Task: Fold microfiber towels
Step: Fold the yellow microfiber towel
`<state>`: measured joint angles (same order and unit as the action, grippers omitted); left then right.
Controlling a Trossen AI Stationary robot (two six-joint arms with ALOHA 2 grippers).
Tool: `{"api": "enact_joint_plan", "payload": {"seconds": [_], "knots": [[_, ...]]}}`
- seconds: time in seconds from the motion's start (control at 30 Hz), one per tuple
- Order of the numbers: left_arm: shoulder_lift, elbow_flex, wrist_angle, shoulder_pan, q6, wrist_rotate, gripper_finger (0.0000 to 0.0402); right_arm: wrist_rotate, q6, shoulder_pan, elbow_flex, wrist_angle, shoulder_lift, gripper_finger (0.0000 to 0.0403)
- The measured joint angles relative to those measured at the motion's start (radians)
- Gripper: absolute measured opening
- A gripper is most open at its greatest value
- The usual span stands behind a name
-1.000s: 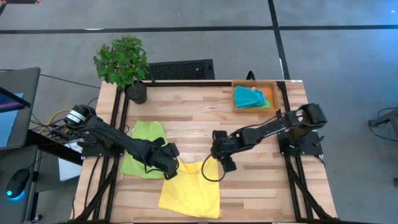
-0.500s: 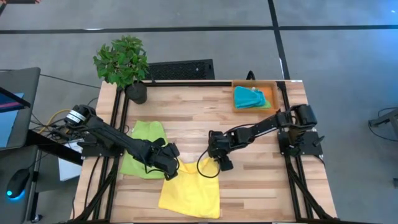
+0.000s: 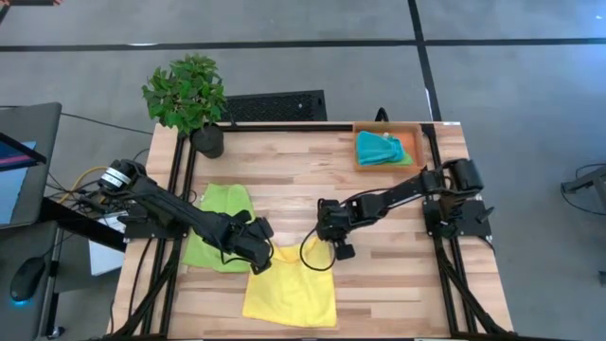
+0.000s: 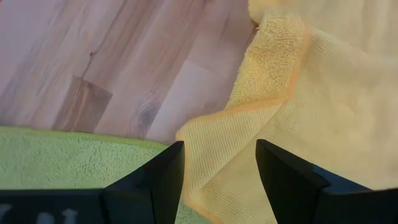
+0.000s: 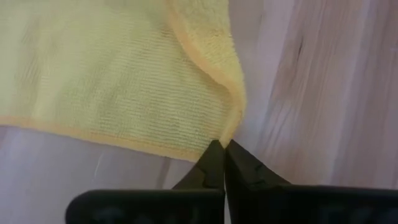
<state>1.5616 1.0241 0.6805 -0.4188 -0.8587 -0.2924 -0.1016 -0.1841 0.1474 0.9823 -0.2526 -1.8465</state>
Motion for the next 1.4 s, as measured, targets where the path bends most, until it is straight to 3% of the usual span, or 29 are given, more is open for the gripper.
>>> {"api": "enact_joint_plan", "payload": {"seconds": [0.13,0.27,0.73,1.03,1.4], "knots": [[0.0,0.0,0.001,0.02,-0.06,0.0,0.019,0.013,0.0,-0.005,-0.009,-0.082,0.056,0.0024],[0.007,0.001,-0.017,0.056,-0.023,0.029,0.019,0.056,-0.004,-0.004,-0.005,-0.128,0.141,0.0009],[0.062,0.0,-0.227,0.245,0.435,0.37,0.019,0.079,-0.037,0.016,-0.005,-0.224,0.263,0.0006],[0.123,0.002,-0.311,0.263,0.65,0.37,0.019,0.101,-0.054,0.016,-0.003,-0.241,0.297,0.0011],[0.209,0.001,-0.326,0.269,0.682,0.419,0.019,0.103,-0.053,0.012,-0.002,-0.252,0.296,0.0015]]}}
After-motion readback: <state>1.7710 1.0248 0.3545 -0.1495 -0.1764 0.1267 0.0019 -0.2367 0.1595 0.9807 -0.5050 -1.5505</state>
